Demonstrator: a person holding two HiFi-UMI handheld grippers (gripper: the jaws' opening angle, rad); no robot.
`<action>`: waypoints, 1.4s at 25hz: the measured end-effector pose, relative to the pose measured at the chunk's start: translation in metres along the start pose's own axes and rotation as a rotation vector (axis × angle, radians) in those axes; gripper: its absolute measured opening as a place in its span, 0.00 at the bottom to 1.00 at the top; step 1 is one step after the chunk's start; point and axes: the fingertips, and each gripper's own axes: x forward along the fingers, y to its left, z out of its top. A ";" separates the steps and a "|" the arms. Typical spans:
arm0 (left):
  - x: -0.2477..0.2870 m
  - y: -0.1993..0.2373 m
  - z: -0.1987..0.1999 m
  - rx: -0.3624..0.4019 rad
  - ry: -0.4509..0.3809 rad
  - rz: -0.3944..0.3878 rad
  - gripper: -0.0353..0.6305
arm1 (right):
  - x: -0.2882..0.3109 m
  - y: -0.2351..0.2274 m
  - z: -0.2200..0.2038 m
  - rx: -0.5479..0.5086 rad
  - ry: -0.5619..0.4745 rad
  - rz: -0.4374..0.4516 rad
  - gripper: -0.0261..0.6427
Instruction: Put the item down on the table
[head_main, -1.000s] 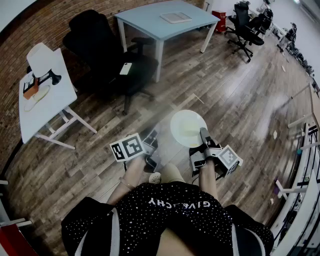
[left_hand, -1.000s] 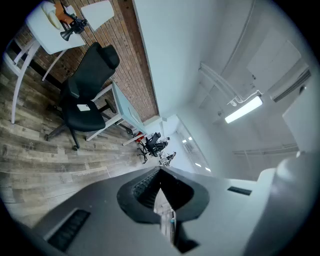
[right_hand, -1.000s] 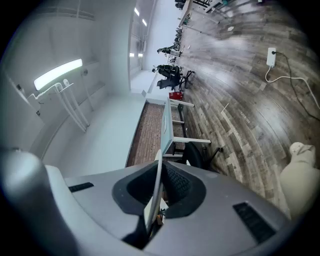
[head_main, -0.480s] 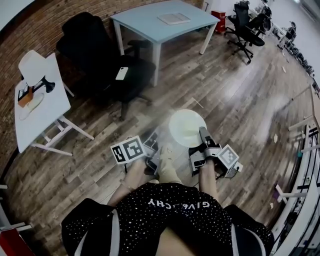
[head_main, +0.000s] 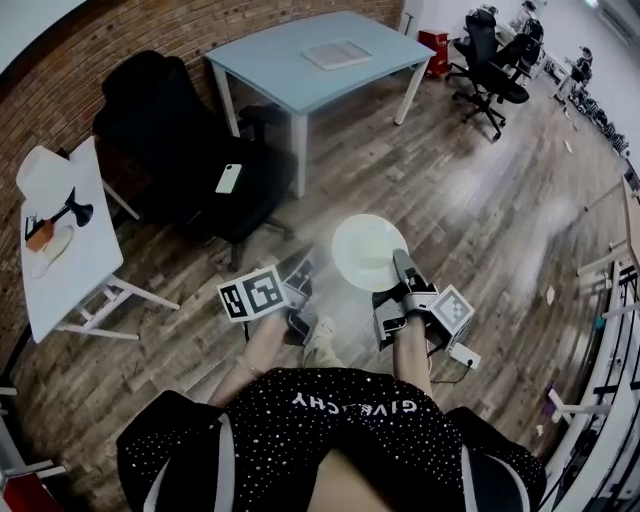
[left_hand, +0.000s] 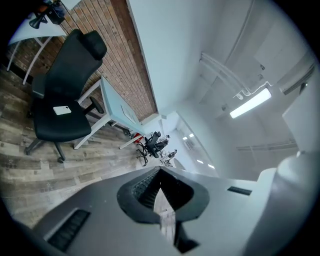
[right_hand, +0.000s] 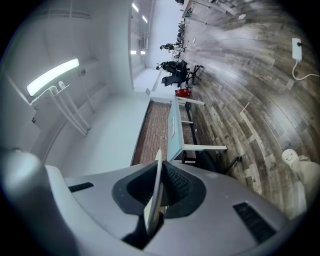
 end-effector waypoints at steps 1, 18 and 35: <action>0.011 0.000 0.004 0.000 0.002 0.000 0.07 | 0.008 0.002 0.008 0.000 0.001 0.005 0.08; 0.193 0.038 0.095 0.139 0.039 0.012 0.07 | 0.153 0.005 0.098 -0.069 -0.011 0.025 0.08; 0.253 0.088 0.151 0.131 -0.028 0.100 0.07 | 0.260 0.003 0.116 -0.123 0.077 0.027 0.08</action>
